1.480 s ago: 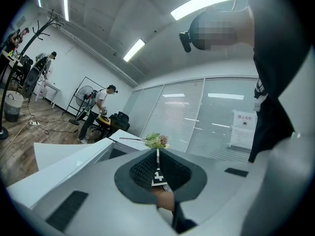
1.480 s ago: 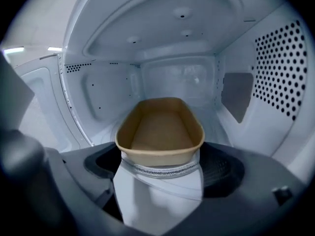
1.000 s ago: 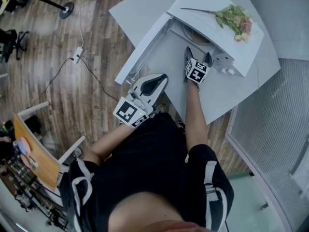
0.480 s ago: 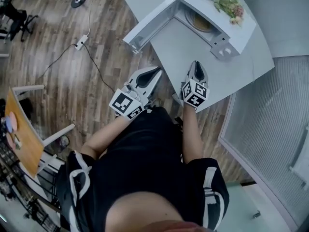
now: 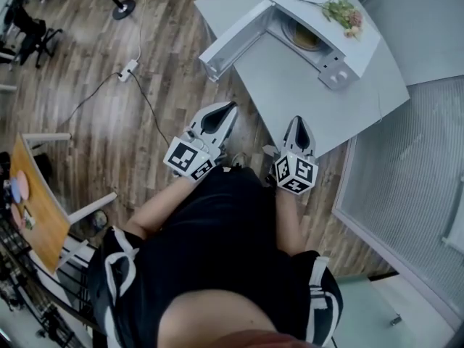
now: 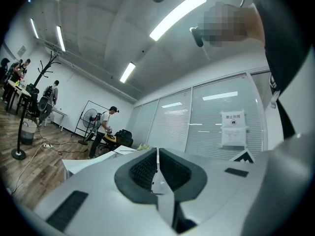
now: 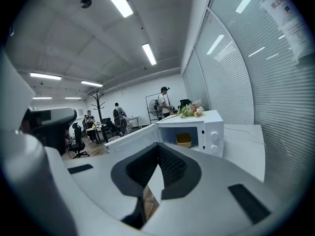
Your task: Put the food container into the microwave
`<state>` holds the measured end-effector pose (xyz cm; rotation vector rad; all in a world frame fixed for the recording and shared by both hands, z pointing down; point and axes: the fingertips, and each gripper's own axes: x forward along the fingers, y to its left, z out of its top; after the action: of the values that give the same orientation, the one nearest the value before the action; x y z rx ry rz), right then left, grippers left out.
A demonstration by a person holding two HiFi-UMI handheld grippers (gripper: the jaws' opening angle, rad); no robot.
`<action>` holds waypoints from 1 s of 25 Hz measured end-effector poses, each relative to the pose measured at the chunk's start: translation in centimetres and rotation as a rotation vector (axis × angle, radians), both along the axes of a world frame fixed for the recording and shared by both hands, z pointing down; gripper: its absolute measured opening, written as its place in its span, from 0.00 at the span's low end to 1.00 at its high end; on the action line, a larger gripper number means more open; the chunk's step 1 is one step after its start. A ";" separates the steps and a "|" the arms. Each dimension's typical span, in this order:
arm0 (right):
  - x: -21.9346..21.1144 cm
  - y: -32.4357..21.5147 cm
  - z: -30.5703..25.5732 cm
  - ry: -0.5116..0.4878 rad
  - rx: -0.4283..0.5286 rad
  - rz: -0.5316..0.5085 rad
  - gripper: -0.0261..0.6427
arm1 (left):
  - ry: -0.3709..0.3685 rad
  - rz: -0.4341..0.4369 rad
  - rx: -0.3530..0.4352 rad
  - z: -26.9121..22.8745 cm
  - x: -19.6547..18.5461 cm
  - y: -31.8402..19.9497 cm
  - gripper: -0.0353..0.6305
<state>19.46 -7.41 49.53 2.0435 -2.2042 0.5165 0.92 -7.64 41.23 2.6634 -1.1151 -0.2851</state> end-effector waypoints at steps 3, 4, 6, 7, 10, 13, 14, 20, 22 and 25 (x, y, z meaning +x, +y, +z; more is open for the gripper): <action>-1.9 1.3 -0.8 -0.008 0.015 0.003 0.08 | -0.001 0.021 -0.006 0.4 -1.2 0.2 0.10; -2.4 1.7 -1.0 -0.008 0.019 0.005 0.08 | -0.003 0.025 -0.006 0.5 -1.5 0.2 0.10; -3.1 2.3 -1.2 -0.006 0.022 0.015 0.08 | -0.002 0.020 -0.001 0.5 -2.1 0.2 0.10; -3.3 2.6 -1.2 -0.006 0.021 0.019 0.08 | -0.001 0.014 0.004 0.5 -2.4 0.2 0.10; -4.0 3.2 -0.9 -0.015 0.019 0.015 0.08 | -0.002 0.014 0.022 0.3 -3.0 0.2 0.10; -4.5 3.5 -0.7 -0.015 0.018 0.014 0.08 | 0.004 0.019 0.021 0.5 -3.4 0.3 0.10; -4.6 3.6 -0.7 -0.013 0.018 0.017 0.08 | 0.008 0.021 0.017 0.5 -3.6 0.3 0.10; -5.0 3.5 -0.9 -0.008 0.025 0.023 0.08 | 0.017 0.025 0.009 0.7 -4.0 0.5 0.10; -5.0 3.4 -0.7 -0.007 0.026 0.019 0.08 | 0.018 0.018 0.012 0.6 -4.1 0.5 0.10; -4.9 3.5 -0.6 -0.003 0.026 0.015 0.08 | 0.017 0.010 0.020 0.5 -4.2 0.6 0.10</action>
<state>14.56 -3.93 48.91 2.0745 -2.2108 0.4954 -3.24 -7.01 41.73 2.6776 -1.0998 -0.3183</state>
